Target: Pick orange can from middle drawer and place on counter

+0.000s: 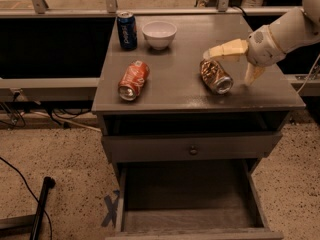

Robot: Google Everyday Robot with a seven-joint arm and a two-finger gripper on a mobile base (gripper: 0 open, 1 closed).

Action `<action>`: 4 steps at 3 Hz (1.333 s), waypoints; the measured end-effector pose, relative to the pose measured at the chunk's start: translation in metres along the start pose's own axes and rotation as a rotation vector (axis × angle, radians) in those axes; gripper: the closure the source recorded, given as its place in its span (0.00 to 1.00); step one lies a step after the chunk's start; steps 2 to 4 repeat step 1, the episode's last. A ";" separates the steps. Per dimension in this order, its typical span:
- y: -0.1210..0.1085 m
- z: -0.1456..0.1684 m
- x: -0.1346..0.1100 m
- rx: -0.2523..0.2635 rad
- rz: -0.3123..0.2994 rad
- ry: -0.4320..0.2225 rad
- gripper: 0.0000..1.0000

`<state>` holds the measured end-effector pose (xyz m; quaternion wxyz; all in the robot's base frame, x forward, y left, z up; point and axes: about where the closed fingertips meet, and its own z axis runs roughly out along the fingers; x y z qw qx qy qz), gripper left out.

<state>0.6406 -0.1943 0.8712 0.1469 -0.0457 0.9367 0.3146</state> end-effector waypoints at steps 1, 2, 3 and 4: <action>0.000 0.000 0.000 0.000 0.000 0.000 0.00; 0.000 0.000 0.000 0.000 0.000 0.000 0.00; 0.000 0.000 0.000 0.000 0.000 0.000 0.00; 0.000 0.000 0.000 0.000 0.000 0.000 0.00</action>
Offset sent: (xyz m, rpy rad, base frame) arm 0.0000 0.0000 0.0000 0.0000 0.0000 0.0000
